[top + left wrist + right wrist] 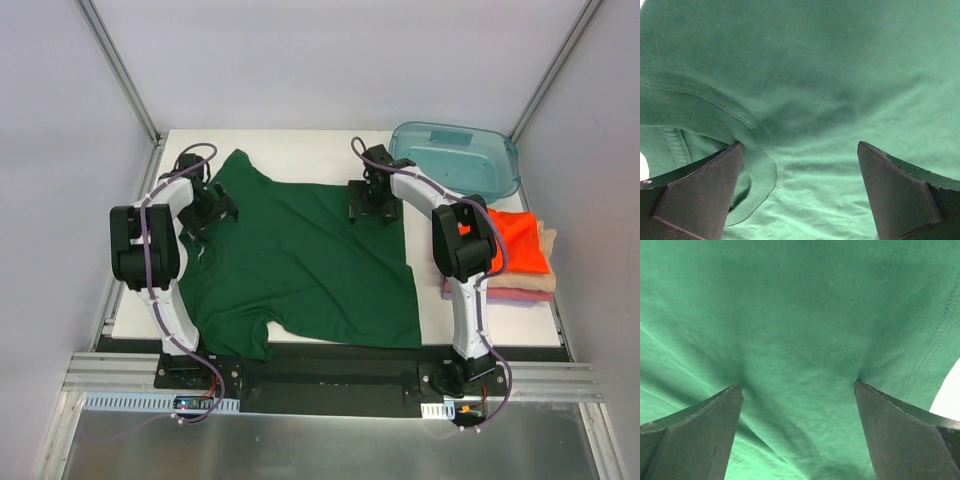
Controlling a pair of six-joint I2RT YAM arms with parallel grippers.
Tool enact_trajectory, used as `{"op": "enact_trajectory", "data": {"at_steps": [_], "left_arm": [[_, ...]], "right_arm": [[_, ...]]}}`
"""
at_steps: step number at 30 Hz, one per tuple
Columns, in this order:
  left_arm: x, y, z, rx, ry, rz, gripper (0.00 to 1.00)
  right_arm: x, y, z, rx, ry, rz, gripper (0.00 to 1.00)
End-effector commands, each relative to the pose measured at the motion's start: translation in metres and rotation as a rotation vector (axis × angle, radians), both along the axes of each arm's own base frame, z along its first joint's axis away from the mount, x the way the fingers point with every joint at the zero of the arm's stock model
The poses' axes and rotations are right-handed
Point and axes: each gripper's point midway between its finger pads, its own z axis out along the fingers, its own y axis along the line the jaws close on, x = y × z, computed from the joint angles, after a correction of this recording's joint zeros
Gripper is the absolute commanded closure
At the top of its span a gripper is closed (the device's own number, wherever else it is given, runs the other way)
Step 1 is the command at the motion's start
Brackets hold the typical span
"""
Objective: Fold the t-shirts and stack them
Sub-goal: Flatten out the tshirt
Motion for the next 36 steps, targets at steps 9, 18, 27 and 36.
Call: {"op": "enact_trajectory", "data": {"at_steps": [9, 18, 27, 36], "left_arm": [[0.042, 0.049, -0.018, 0.181, 0.145, 0.027, 0.01], [0.1, 0.049, -0.03, 0.105, 0.089, -0.008, 0.01], [0.177, 0.051, -0.004, 0.035, -0.111, -0.051, 0.01], [0.171, 0.052, 0.097, 0.075, -0.274, -0.083, 0.01]], "right_arm": [[0.058, 0.013, -0.002, 0.059, -0.01, 0.035, 0.04], [0.087, 0.014, -0.001, 0.113, -0.037, 0.022, 0.04], [0.12, 0.017, 0.029, 0.093, -0.192, 0.097, 0.04], [0.106, 0.042, 0.086, 0.113, -0.296, 0.224, 0.04]]}}
